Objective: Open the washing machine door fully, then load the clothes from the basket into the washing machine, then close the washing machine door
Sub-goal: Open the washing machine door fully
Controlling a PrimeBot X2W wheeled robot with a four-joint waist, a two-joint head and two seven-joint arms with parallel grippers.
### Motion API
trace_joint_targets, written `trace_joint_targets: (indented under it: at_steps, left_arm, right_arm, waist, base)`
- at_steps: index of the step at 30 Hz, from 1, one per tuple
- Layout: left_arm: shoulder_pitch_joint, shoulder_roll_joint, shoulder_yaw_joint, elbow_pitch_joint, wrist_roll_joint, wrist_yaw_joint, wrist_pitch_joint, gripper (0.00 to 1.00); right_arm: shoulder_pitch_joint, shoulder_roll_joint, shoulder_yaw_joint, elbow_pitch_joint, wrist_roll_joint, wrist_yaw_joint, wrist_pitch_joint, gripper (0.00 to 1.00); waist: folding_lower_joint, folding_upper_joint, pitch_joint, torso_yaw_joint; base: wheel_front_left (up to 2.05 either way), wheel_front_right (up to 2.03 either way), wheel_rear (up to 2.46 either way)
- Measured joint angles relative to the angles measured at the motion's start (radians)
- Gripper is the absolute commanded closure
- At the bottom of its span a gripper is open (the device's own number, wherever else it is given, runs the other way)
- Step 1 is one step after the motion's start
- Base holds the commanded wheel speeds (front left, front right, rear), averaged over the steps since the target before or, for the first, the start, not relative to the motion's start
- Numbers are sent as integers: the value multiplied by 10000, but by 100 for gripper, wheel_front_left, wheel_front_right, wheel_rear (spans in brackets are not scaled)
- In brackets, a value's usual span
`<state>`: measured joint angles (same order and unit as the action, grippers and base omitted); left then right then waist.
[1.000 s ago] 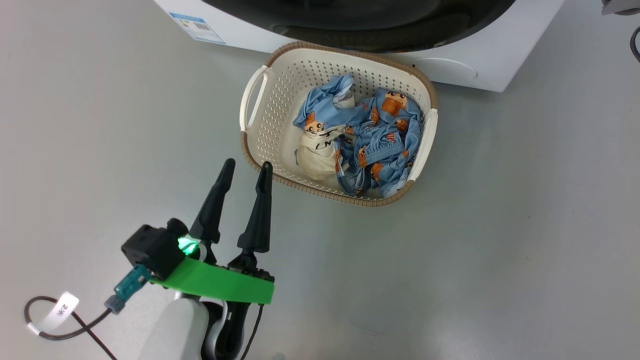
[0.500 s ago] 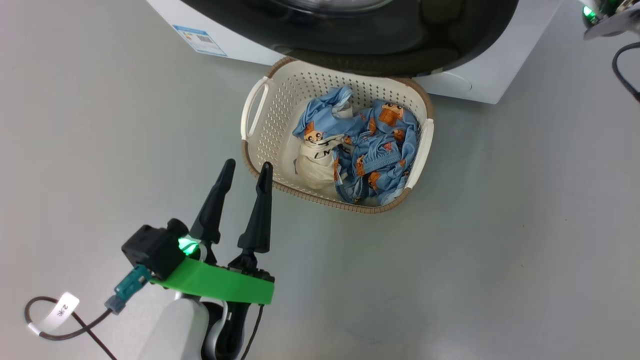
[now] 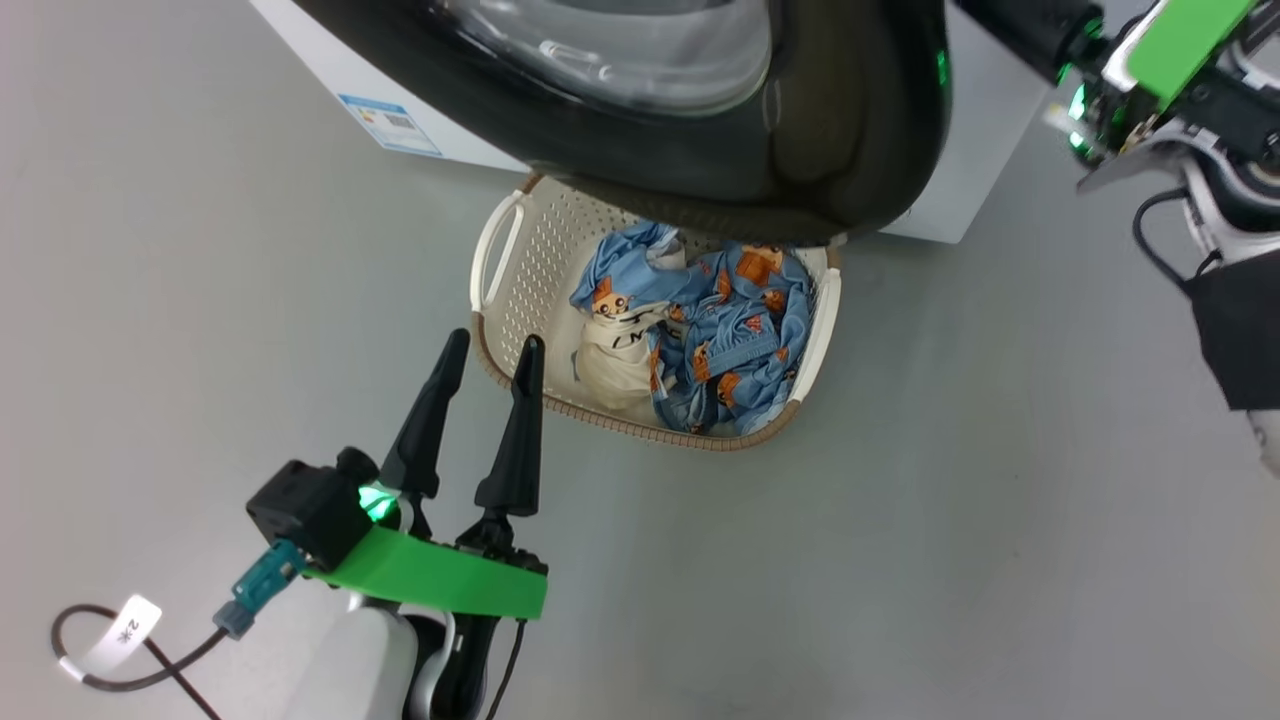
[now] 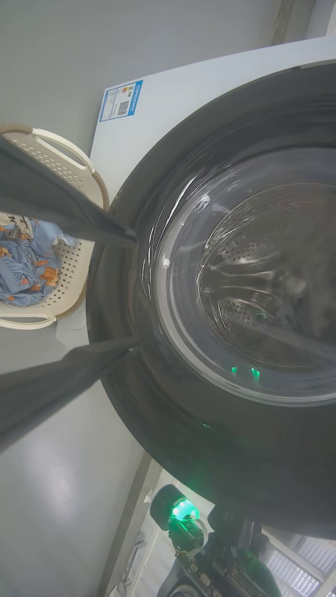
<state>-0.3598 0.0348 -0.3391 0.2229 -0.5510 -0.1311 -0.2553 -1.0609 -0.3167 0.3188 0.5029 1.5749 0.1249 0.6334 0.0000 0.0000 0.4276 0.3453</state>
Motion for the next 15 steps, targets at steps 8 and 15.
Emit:
trace_joint_targets:
  at_steps: [8,15]
  left_arm:
    - [355,2,77,46,378,0,0,0]
    - [642,6,176,100,527,0,0,0]
  right_arm:
    - [791,270,81,-222,230,0,261,100]
    - [1508,449,178,-512,276,0,533,100]
  waist:
    - [0,0,-470,-148]
    - [0,0,-865,-167]
  base:
    - [0,0,0]
    - [0,0,0]
